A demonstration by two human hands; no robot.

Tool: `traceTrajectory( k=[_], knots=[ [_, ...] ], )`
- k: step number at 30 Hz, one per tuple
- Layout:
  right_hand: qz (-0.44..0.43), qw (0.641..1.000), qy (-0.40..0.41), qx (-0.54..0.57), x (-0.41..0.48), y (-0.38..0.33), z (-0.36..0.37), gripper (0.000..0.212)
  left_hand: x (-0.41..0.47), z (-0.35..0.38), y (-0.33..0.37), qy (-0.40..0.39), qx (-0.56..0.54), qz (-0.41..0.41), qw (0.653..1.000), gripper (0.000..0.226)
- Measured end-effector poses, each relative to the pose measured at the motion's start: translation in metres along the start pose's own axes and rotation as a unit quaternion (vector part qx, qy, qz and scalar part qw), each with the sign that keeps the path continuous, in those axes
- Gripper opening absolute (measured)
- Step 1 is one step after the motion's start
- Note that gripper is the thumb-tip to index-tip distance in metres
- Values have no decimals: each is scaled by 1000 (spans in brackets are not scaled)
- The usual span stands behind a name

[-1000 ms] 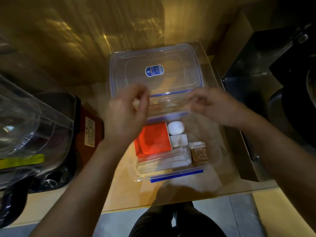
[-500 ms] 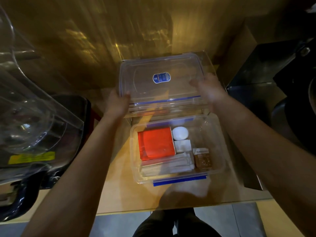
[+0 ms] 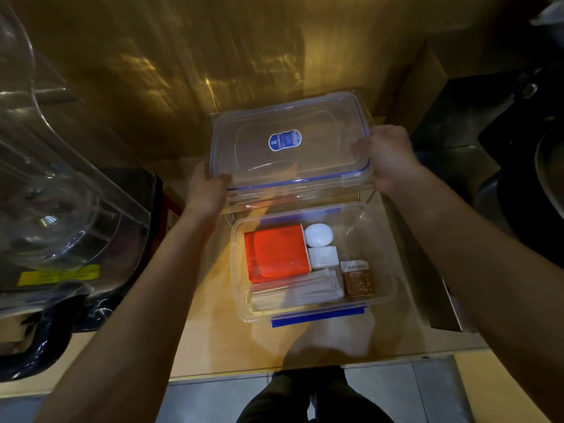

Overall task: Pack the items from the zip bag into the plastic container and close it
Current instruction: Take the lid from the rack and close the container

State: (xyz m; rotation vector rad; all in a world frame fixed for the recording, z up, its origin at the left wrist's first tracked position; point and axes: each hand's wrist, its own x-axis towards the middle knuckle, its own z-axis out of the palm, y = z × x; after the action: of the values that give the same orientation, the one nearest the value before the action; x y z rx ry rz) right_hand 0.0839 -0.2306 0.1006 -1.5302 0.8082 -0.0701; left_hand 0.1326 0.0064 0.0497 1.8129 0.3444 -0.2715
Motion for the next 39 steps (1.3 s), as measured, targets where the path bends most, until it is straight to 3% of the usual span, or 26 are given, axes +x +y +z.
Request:
traceTrajectory(
  k=[2,6,14,16,20,27,33,39],
  knots=[
    [-24,1000,2,-18,0,1,1,15,0,1,1,6,30,9,999,43],
    [-42,999,-2,13,-4,6,-1,21,-1,-1,2,12,59,27,998,56],
    [-25,994,-30,100,-15,12,-11,22,0,-13,8,16,63,39,997,54],
    [-28,993,-34,111,-18,12,-13,23,-5,-12,9,9,51,66,996,47],
    [-30,987,-40,150,-28,15,-17,25,-16,-10,12,15,-3,59,998,60],
    [-97,972,-111,182,-47,26,-45,40,-55,-32,18,71,-46,144,986,31],
    [-141,985,-79,65,-72,72,-67,42,-101,-39,-31,67,-86,66,992,18],
    [-98,995,1,12,-91,135,-81,31,-145,-24,-82,84,0,61,995,21]
  ],
)
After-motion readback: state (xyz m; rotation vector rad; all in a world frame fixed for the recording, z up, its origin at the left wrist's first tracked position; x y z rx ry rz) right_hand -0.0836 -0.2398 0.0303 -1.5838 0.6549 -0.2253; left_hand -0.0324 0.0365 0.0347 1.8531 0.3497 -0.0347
